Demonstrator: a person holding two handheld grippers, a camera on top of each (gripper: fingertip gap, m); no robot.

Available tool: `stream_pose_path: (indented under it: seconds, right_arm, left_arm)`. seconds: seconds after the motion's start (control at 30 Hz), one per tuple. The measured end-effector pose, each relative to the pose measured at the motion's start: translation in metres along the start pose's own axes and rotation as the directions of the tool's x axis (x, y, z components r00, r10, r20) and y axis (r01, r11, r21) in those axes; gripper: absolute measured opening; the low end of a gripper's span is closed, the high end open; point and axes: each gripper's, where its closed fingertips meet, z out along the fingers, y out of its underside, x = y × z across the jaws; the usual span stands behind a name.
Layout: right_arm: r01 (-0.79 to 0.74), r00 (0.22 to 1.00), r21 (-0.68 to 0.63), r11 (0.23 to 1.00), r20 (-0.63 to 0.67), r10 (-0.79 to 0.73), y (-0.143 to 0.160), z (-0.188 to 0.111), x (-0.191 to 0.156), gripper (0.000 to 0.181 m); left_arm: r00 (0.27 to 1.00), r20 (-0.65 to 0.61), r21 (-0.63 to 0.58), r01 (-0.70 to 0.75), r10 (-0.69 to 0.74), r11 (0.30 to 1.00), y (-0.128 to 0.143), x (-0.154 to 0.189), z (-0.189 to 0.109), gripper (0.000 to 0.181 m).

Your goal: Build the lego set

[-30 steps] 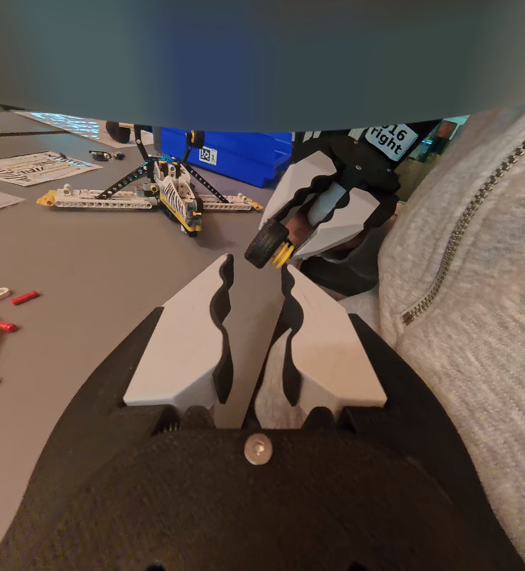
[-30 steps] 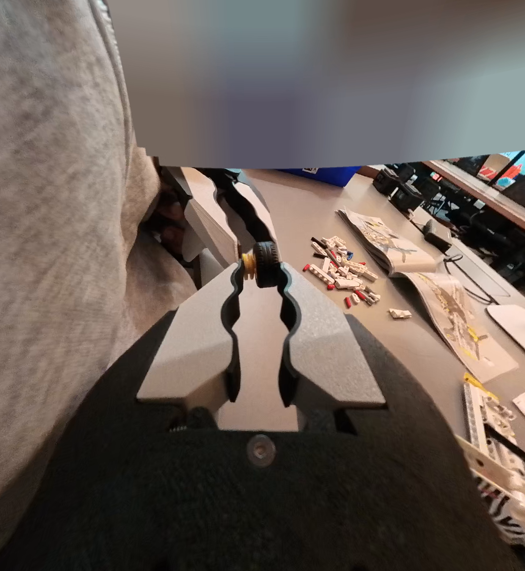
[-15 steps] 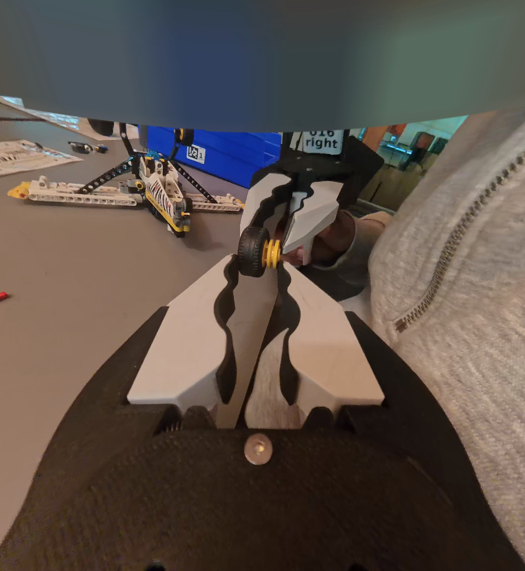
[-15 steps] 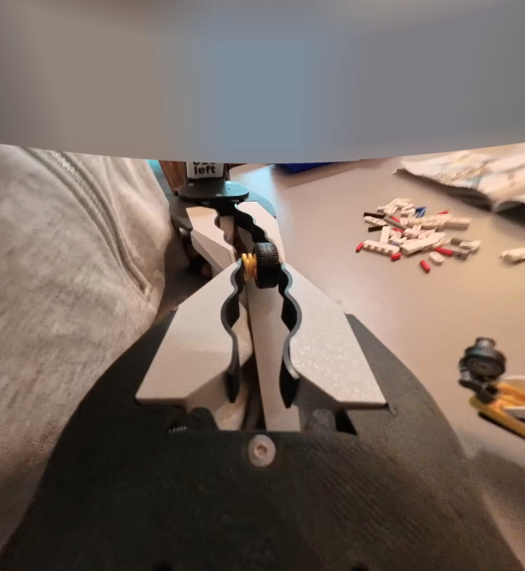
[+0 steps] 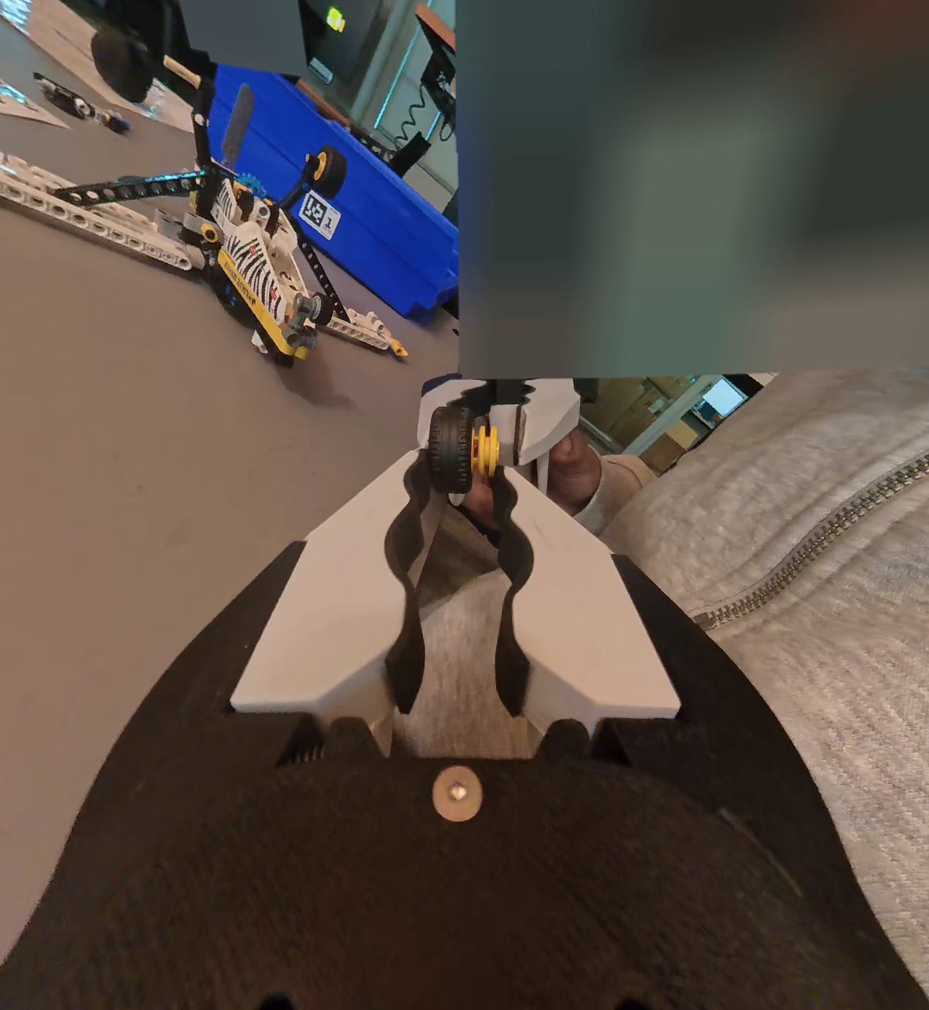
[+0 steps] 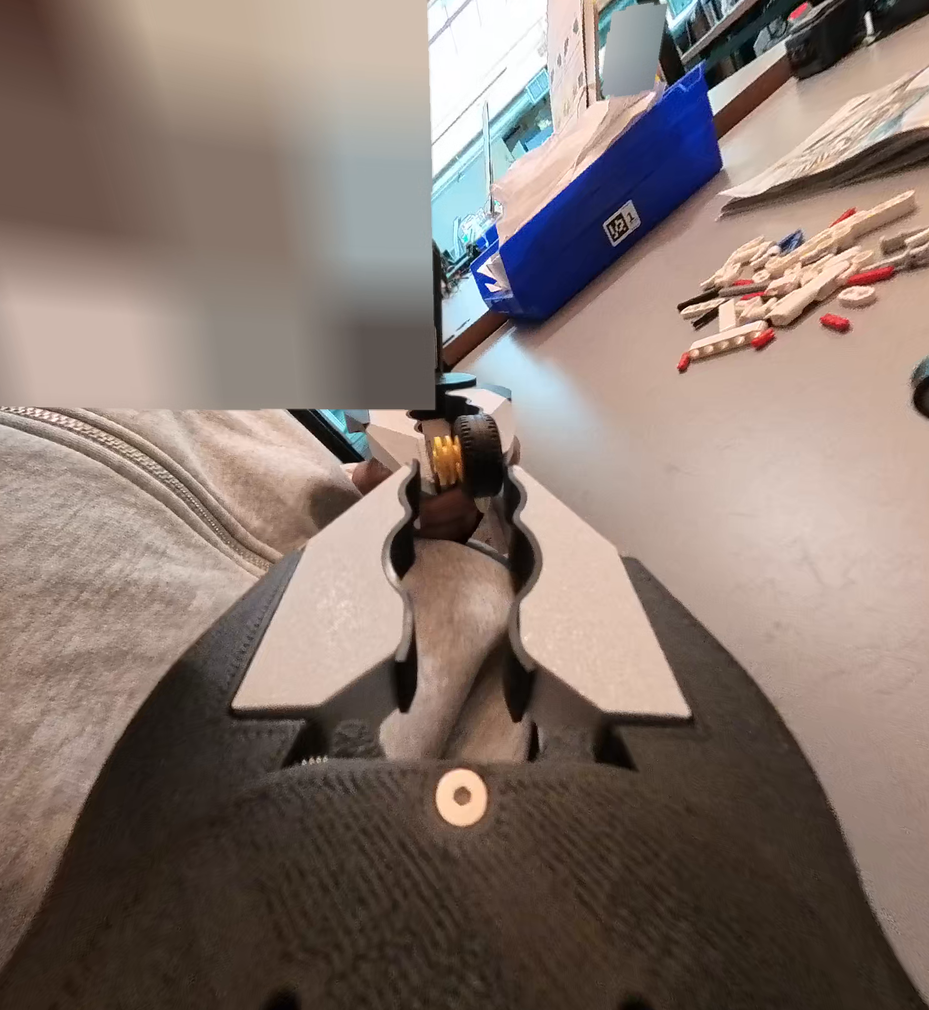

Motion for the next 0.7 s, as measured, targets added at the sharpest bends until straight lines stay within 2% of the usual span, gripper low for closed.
stream_pose_path:
  seconds: [0.17,0.33,0.57,0.7]
  right_arm:
    - [-0.001,1.000,-0.015,1.000,-0.003,0.001,0.004,0.000,0.000,0.023]
    - [0.073,0.994,-0.040,0.997,-0.074,-0.076,0.006,0.001,0.003,0.022]
    - [0.097,0.987,-0.074,0.993,-0.124,-0.105,0.009,0.001,0.008,0.020]
    - [0.046,0.988,-0.075,0.996,-0.142,-0.057,0.012,0.002,0.013,0.019]
  left_arm:
    - [1.000,0.000,-0.032,0.005,-0.005,0.999,0.005,0.003,0.001,0.021]
    - [0.999,0.041,-0.047,0.021,-0.019,0.999,0.009,0.000,-0.001,0.021]
    - [0.991,0.128,-0.073,-0.034,0.043,0.997,0.014,-0.006,-0.001,0.021]
    - [0.975,0.192,-0.105,-0.094,0.112,0.990,0.017,-0.012,-0.001,0.020]
